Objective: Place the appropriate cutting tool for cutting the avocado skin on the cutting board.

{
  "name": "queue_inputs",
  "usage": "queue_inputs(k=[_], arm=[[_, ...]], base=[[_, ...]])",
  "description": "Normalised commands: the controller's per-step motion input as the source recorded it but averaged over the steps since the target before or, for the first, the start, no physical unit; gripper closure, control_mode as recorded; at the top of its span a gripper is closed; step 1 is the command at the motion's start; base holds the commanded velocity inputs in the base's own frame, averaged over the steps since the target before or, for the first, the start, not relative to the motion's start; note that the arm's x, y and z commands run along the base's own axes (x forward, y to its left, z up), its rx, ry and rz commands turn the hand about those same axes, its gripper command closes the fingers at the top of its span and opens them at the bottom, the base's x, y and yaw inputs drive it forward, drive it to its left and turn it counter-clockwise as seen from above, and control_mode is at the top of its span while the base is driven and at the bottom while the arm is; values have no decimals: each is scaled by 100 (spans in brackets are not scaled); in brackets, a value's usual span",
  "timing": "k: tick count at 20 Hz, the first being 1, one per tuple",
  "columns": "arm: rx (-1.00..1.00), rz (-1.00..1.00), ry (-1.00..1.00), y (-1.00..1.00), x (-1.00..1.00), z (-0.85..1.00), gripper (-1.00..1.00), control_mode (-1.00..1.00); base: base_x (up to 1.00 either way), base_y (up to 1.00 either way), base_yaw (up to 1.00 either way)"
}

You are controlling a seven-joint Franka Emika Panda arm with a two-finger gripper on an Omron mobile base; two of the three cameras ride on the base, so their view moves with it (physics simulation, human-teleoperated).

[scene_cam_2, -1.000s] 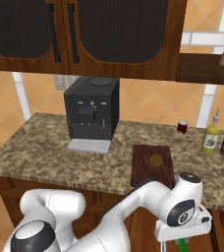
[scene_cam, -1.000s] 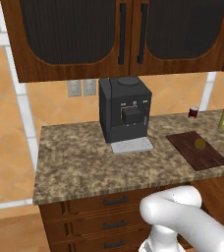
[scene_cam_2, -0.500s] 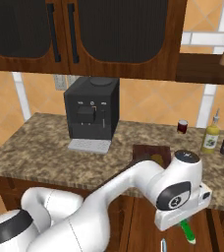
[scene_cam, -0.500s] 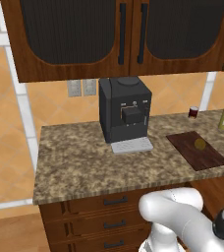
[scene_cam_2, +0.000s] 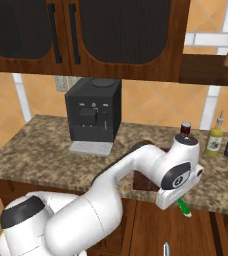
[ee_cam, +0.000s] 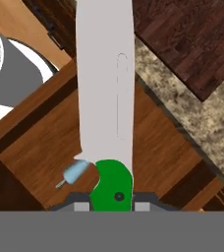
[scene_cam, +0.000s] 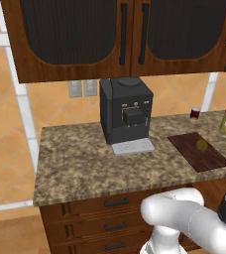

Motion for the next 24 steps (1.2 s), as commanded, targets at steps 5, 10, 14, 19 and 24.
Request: queue_inputs(k=[5, 10, 14, 19, 24], arm=[[6, 13, 9, 22, 99, -5, 100, -100], [0, 9, 11, 24, 81, -32, 100, -100], [0, 4, 3, 4, 71, -48, 100, -100], [1, 2, 1, 0, 65, -49, 100, -100], [3, 2, 2, 0, 50, -41, 100, -100]], base=[[0, 0, 0], [0, 0, 0], [0, 0, 0], [0, 0, 0], [0, 0, 0]])
